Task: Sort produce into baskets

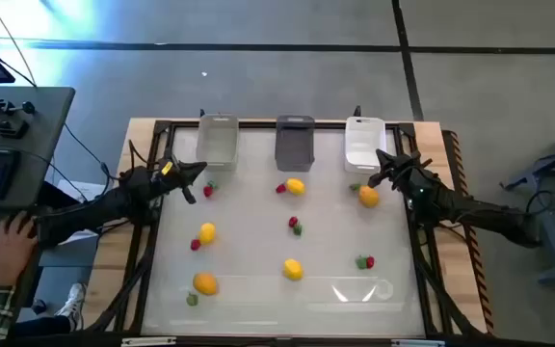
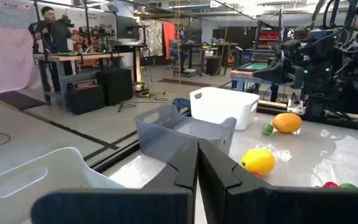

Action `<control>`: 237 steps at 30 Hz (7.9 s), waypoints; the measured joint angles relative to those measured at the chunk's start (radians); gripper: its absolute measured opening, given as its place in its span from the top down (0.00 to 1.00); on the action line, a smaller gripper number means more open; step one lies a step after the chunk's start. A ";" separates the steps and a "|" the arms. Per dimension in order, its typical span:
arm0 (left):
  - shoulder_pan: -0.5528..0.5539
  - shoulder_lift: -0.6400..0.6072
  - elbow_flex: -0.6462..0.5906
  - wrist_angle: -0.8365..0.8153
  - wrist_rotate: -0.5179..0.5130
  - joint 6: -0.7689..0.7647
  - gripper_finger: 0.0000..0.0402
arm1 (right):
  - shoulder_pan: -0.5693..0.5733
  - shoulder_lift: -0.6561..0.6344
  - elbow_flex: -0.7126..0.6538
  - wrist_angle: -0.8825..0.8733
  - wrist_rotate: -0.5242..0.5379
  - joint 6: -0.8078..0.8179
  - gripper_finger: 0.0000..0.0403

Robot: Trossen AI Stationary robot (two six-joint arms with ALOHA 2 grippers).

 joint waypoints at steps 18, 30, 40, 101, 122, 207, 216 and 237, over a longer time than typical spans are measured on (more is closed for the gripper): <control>0.000 0.000 0.000 0.000 0.000 0.000 1.00 | 0.000 0.000 0.000 0.000 0.000 0.000 1.00; 0.000 0.000 0.000 0.000 0.000 0.000 1.00 | 0.000 0.000 0.000 0.000 0.000 0.000 1.00; 0.000 0.000 0.000 0.000 0.000 0.000 1.00 | 0.000 0.000 0.000 0.000 0.000 0.000 1.00; 0.000 0.004 0.022 0.120 0.204 -0.041 1.00 | 0.000 0.000 0.000 0.000 0.000 0.000 1.00; -0.076 0.373 0.114 0.229 0.386 -0.054 1.00 | 0.000 0.000 0.000 0.000 0.000 0.000 1.00; -0.808 1.780 0.859 0.352 0.087 0.223 0.46 | 0.000 0.001 0.000 0.000 -0.008 0.000 1.00; -0.839 1.780 0.859 0.368 -0.083 0.238 0.38 | 0.000 0.001 0.000 0.000 -0.008 0.000 1.00; -0.815 1.935 0.943 0.401 -0.112 0.351 0.38 | 0.000 0.002 0.000 0.000 -0.008 0.000 1.00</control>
